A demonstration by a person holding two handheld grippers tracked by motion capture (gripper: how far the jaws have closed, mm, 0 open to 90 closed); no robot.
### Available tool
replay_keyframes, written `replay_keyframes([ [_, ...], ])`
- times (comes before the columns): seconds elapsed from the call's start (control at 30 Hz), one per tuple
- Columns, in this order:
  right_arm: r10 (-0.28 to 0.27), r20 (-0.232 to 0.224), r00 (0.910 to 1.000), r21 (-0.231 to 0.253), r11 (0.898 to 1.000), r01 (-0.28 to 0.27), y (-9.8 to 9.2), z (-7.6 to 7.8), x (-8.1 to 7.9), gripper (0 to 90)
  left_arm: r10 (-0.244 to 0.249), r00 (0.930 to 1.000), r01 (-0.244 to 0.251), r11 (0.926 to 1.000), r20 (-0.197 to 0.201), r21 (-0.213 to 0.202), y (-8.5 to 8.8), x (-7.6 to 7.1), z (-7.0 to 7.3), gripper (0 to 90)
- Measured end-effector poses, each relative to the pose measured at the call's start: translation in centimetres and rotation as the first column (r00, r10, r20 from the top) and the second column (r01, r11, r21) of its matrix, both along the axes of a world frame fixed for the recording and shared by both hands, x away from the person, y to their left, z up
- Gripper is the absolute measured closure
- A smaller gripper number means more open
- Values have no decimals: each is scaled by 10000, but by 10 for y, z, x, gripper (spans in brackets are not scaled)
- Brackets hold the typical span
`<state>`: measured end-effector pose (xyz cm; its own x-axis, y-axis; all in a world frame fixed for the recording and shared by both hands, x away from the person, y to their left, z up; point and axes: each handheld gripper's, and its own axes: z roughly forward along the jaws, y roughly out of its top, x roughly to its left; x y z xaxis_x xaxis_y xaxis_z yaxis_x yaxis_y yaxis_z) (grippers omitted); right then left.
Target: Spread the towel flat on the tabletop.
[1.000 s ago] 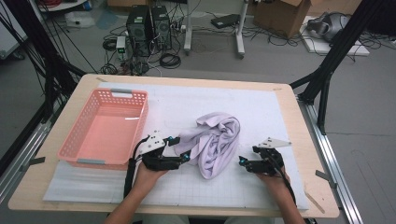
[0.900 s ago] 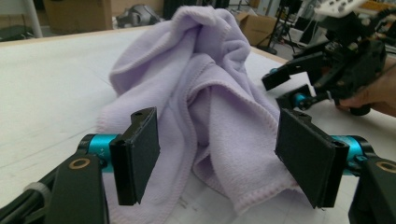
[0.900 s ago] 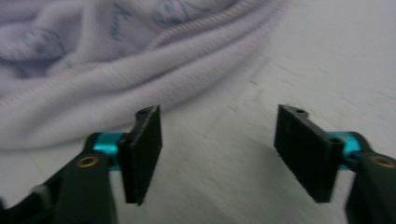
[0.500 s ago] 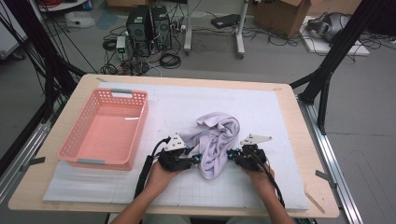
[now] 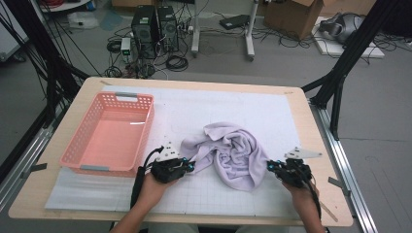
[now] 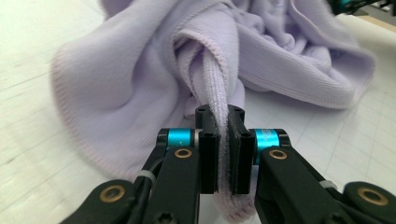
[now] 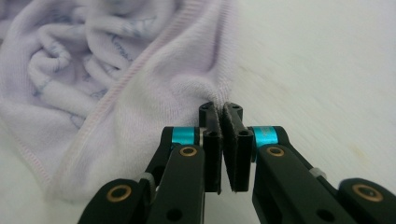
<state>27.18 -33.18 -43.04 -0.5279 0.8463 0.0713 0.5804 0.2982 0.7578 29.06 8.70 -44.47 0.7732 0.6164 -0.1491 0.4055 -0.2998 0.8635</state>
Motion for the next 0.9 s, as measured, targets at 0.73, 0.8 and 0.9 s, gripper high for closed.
replay_keyframes([
  [0.73, 2203, 1799, 9587, -531, 9754, -2142, 67, 39, 52, 629, 127, 9996, -124, 9998, 239, -131, 6, 2, -2, 839],
  [0.8, 2429, 1600, 9568, -845, 9691, -2319, 72, 40, 62, 798, 92, 9998, -90, 9999, 203, -125, 6, 3, -3, 839],
  [0.9, 1753, 1346, 9753, -918, 9822, -1638, 62, 40, 71, 835, 77, 9997, -74, 9999, 214, -139, 6, 2, -3, 840],
])
